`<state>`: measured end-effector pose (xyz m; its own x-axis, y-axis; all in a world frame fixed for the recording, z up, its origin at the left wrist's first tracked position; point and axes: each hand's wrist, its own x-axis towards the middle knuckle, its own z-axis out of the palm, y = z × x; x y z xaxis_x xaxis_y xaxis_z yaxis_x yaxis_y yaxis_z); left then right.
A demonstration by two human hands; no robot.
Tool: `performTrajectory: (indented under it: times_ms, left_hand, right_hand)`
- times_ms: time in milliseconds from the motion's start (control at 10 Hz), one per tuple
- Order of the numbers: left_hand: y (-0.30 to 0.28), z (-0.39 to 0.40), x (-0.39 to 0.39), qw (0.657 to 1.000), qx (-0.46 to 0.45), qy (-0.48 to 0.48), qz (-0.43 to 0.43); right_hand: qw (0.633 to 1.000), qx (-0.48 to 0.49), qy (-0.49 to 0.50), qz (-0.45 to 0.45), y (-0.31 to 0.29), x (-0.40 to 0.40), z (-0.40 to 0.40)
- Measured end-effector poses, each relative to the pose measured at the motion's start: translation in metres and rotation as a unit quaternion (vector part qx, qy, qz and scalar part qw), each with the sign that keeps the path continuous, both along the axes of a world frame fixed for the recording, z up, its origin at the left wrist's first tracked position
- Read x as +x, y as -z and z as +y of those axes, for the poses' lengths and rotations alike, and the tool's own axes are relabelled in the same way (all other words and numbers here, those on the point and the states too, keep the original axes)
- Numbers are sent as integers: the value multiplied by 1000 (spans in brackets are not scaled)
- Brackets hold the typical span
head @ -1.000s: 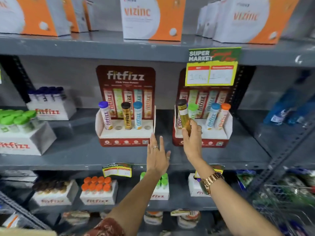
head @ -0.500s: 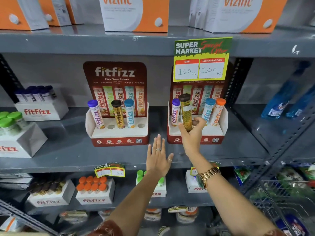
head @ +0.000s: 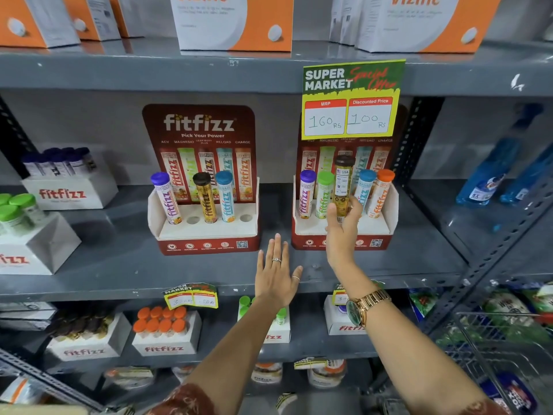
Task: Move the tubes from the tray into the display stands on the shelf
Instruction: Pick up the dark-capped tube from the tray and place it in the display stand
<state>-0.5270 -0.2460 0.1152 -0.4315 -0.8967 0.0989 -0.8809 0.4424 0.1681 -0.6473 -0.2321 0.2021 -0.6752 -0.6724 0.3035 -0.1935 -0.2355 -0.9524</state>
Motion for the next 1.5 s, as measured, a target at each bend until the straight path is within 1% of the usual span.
performTrajectory:
  times_ms: [100, 200, 300, 400, 500, 600, 700, 800, 900, 1100, 1200, 1400, 1500]
  left_hand:
    - [0, 0, 0, 1000, -1, 0, -4]
    - [-1, 0, -1, 1000, 2, -3, -10]
    - [-3, 1, -1, 1000, 4, -4, -14]
    - [-4, 2, 0, 1000, 2, -1, -19]
    - [-5, 2, 0, 1000, 3, -1, -21]
    - [-5, 1, -1, 1000, 2, -3, -22]
    - [-4, 1, -1, 1000, 2, -4, -23]
    - [-3, 1, 0, 1000, 0, -4, -23]
    - [-2, 1, 0, 1000, -1, -3, -21]
    - [1, -1, -1, 1000, -1, -5, -18]
    - [2, -2, -1, 1000, -2, -4, -16]
    - [3, -2, -2, 1000, -2, -6, -11]
    - [2, -2, -2, 1000, -2, -6, -13]
  right_hand:
    - [1000, -3, 7, 10, -1, -2, 1]
    - [1000, 17, 15, 16, 0, -7, 1]
    - [999, 38, 10, -3, 0, -10, 0]
    - [998, 34, 0, -62, -2, -12, -1]
    - [995, 19, -18, -91, -3, -15, 0]
    - [997, 32, -21, -72, -2, -19, 0]
    - [998, 56, 8, -39, 1, -23, -2]
    - [995, 79, 50, 21, 6, -31, -8]
    - [992, 92, 65, 57, 8, -36, -12]
    - [987, 102, 93, 82, 5, -39, -22]
    - [982, 122, 110, 92, 6, -43, -28]
    - [968, 154, 121, 157, 7, -48, -34]
    - [964, 162, 129, 167, 6, -49, -37]
